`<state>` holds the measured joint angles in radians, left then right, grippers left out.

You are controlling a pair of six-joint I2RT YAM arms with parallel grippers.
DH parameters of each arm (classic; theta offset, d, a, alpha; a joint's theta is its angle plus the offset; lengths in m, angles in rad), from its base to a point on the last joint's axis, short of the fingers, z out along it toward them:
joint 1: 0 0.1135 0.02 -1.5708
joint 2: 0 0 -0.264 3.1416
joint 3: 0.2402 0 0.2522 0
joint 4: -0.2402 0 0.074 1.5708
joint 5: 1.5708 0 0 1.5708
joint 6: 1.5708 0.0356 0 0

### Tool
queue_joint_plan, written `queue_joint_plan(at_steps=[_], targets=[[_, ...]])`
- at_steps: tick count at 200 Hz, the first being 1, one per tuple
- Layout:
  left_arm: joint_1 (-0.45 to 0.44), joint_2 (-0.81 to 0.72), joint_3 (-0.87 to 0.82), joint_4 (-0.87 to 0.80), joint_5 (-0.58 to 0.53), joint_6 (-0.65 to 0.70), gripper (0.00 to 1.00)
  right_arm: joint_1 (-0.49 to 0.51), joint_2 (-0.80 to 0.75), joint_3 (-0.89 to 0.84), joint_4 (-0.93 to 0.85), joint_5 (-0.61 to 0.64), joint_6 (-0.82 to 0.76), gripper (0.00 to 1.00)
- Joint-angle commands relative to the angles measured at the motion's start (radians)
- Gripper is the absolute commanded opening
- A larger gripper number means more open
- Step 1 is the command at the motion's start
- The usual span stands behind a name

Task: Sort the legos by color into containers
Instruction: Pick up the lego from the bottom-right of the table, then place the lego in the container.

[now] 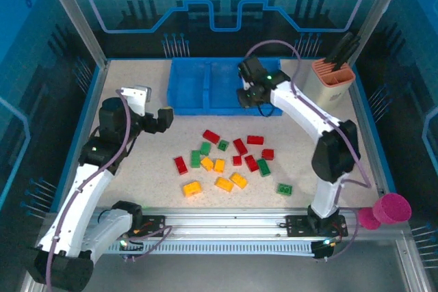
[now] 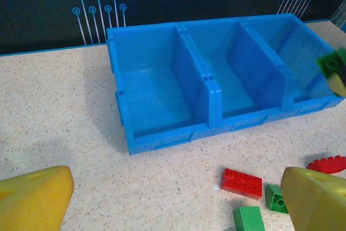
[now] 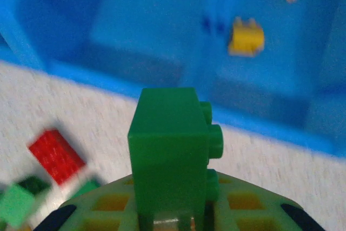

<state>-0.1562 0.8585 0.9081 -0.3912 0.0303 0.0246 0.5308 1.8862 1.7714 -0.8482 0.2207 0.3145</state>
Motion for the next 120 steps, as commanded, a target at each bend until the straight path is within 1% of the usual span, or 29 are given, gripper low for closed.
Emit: queue_joint_plan(at_steps=[1, 32, 60, 78, 120], targets=[[0.003, -0.03, 0.033, -0.041, -0.021, -0.035, 1.0, 0.023, 0.16, 0.2, -0.033, -0.02, -0.091, 0.27], [0.006, -0.048, 0.021, -0.056, -0.027, -0.036, 0.99, 0.027, 0.365, 0.436, -0.054, 0.008, -0.152, 0.26], [0.006, -0.051, 0.028, -0.076, -0.035, -0.025, 1.0, 0.021, 0.502, 0.561, -0.056, 0.053, -0.187, 0.27], [0.006, -0.052, 0.035, -0.088, -0.038, -0.018, 1.0, 0.017, 0.55, 0.593, -0.059, 0.043, -0.182, 0.28], [0.007, -0.052, 0.034, -0.089, -0.038, -0.025, 1.0, 0.012, 0.601, 0.596, -0.055, 0.013, -0.175, 0.33]])
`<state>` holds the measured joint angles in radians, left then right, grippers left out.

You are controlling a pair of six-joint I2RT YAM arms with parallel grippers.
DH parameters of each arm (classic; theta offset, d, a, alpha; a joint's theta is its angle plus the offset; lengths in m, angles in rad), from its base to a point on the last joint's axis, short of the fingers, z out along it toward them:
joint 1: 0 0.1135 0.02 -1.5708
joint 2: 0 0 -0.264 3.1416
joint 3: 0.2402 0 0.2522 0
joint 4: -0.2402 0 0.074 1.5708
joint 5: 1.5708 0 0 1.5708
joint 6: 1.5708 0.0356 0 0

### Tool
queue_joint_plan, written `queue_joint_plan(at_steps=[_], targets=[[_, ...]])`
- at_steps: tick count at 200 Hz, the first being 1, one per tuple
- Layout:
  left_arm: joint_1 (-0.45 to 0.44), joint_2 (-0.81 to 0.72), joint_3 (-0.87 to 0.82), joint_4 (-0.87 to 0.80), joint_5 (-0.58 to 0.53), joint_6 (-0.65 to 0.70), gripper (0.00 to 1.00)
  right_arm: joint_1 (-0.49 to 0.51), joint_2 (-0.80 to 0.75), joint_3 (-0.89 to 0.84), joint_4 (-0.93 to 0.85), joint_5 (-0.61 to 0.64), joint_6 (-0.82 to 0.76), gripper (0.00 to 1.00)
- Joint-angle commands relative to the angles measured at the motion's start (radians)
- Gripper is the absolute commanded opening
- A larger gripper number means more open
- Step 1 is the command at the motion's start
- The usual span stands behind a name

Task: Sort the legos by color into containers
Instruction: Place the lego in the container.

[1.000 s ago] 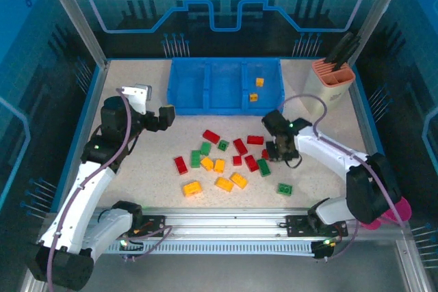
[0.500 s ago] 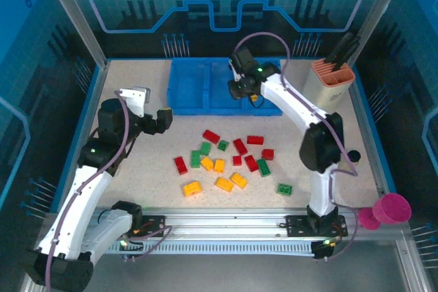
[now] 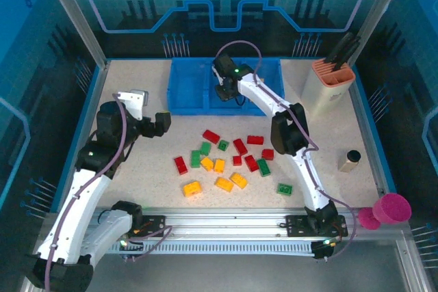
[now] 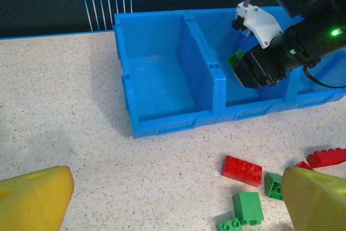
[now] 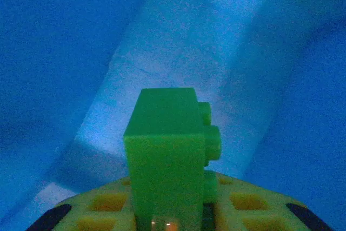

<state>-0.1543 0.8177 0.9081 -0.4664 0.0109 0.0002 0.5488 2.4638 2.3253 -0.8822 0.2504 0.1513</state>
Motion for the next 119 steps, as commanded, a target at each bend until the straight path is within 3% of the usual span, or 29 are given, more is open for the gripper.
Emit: queue_joint_plan(at_steps=[1, 44, 73, 91, 119], targets=[[0.006, -0.011, 0.034, -0.014, -0.018, 0.0, 0.99, -0.006, 0.024, 0.042, -0.02, -0.017, -0.012, 0.34], [0.004, -0.008, 0.043, -0.021, -0.019, -0.002, 0.99, -0.008, 0.004, 0.044, -0.018, -0.036, -0.01, 0.4], [0.005, -0.005, 0.046, -0.009, -0.014, -0.002, 0.99, -0.001, -0.103, -0.01, -0.024, -0.056, -0.003, 0.4], [0.005, 0.002, 0.048, 0.003, -0.006, 0.002, 0.99, 0.014, -0.243, -0.125, -0.023, -0.062, -0.005, 0.44], [0.005, 0.017, 0.042, 0.03, 0.006, 0.014, 0.99, 0.044, -0.54, -0.461, 0.019, -0.078, 0.023, 0.52]])
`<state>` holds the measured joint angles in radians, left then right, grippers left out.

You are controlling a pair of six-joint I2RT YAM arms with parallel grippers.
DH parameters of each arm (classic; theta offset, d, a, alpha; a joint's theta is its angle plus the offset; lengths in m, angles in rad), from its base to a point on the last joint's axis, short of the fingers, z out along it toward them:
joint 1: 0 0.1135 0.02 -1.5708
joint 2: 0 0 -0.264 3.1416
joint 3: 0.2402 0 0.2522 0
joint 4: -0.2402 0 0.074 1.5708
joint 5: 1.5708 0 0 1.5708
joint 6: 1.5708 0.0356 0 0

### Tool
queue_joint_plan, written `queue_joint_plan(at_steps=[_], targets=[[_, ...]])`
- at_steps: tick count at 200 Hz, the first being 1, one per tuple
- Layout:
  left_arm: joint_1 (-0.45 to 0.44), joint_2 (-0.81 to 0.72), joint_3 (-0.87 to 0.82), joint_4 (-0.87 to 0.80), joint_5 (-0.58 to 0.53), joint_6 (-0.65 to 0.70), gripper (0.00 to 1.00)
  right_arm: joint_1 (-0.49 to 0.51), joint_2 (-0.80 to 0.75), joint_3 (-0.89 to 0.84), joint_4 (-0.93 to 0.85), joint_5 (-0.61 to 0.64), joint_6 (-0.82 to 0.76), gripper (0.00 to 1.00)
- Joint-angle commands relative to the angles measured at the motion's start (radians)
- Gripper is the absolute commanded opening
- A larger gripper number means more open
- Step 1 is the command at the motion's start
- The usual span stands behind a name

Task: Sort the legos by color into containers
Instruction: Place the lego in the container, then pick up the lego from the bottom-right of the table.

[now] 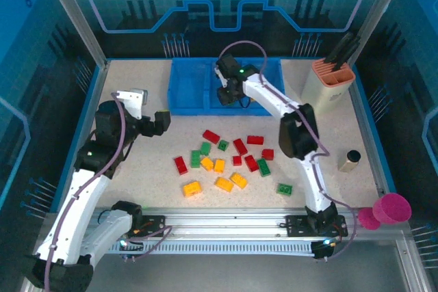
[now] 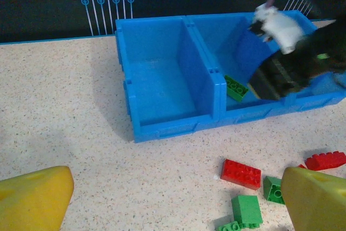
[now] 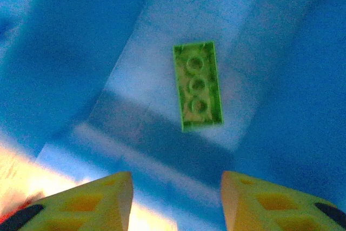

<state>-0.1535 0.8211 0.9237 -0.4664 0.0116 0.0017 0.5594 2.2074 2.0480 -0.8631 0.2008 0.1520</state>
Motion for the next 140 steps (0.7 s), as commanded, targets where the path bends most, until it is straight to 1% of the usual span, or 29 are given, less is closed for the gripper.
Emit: queue_joint_plan(at_steps=[1, 20, 56, 70, 90, 102, 114, 128, 140], targets=[[0.005, 0.014, 0.026, 0.03, 0.005, 0.012, 0.99, 0.034, -0.294, -0.197, 0.0, -0.028, 0.027, 0.52], [0.005, 0.029, 0.021, 0.05, 0.017, 0.014, 1.0, 0.039, -0.477, -0.428, -0.042, -0.028, 0.154, 0.55], [0.009, 0.049, 0.009, 0.08, 0.046, 0.013, 1.0, 0.07, -0.814, -0.869, -0.153, 0.037, 0.428, 0.56], [0.011, 0.052, 0.009, 0.083, 0.073, 0.026, 1.0, 0.087, -0.95, -1.01, -0.206, 0.056, 0.561, 0.57], [0.012, 0.051, -0.005, 0.109, 0.101, 0.038, 0.99, 0.122, -1.16, -1.207, -0.245, 0.049, 0.795, 0.58], [0.012, 0.05, -0.008, 0.119, 0.111, 0.038, 0.99, 0.156, -1.284, -1.29, -0.269, 0.069, 0.926, 0.6], [0.012, 0.051, -0.015, 0.131, 0.113, 0.037, 0.99, 0.183, -1.396, -1.35, -0.286, 0.091, 1.021, 0.61], [0.013, 0.053, -0.03, 0.161, 0.105, 0.036, 0.99, 0.188, -1.502, -1.418, -0.259, 0.093, 1.056, 0.61], [0.013, 0.065, -0.035, 0.184, 0.092, 0.04, 0.99, 0.189, -1.561, -1.459, -0.223, 0.077, 1.058, 0.61]])
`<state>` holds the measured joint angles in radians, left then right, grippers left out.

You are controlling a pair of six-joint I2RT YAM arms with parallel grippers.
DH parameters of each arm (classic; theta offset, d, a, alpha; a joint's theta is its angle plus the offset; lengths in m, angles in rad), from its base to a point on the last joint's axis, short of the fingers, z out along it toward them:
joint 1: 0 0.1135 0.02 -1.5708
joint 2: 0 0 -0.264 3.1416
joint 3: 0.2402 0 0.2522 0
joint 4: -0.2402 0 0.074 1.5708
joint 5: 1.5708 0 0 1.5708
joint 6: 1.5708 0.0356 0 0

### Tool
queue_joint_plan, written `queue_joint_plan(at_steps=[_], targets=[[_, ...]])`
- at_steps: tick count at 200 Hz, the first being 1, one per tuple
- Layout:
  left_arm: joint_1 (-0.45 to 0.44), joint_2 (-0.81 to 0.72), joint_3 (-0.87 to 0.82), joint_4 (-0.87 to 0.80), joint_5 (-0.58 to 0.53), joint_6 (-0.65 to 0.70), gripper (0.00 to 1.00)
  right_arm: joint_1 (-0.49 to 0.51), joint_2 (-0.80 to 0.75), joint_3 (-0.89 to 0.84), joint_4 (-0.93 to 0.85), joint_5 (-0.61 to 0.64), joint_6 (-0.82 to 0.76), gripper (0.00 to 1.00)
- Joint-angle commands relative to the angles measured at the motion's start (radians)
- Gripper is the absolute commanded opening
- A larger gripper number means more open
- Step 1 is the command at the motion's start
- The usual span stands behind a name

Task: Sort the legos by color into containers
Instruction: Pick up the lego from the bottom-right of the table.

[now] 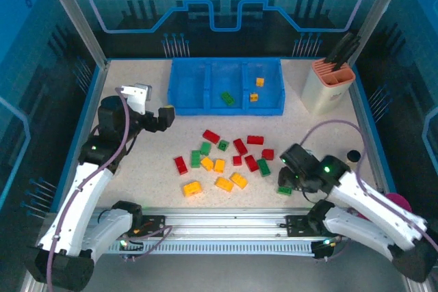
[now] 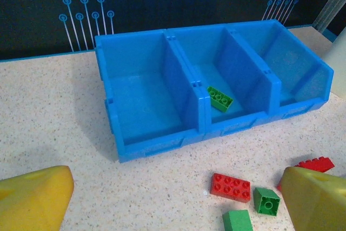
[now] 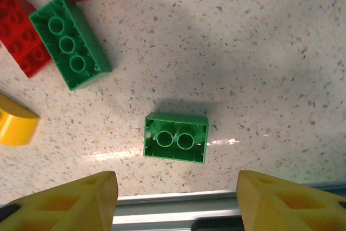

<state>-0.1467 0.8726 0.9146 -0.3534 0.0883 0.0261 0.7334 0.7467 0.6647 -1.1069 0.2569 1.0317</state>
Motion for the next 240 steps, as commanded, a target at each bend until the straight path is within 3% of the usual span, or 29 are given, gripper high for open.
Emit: queue_joint_plan(at_steps=[1, 59, 100, 160, 240], targets=[[0.006, 0.015, -0.024, 0.071, 0.016, 0.014, 0.99, 0.015, -0.104, -0.078, 0.024, 0.018, 0.179, 0.61], [0.006, 0.03, -0.019, 0.08, 0.036, 0.005, 0.99, 0.05, -0.04, -0.133, 0.069, 0.021, 0.154, 0.64], [0.006, 0.0, -0.029, 0.067, 0.02, 0.017, 0.99, 0.052, 0.018, -0.198, 0.237, -0.027, 0.128, 0.69], [0.006, 0.003, -0.023, 0.059, 0.016, 0.02, 0.99, 0.051, 0.187, -0.2, 0.322, -0.025, 0.09, 0.72], [0.006, 0.008, -0.029, 0.074, -0.044, -0.003, 0.99, 0.052, 0.367, -0.172, 0.357, -0.035, 0.07, 0.61]])
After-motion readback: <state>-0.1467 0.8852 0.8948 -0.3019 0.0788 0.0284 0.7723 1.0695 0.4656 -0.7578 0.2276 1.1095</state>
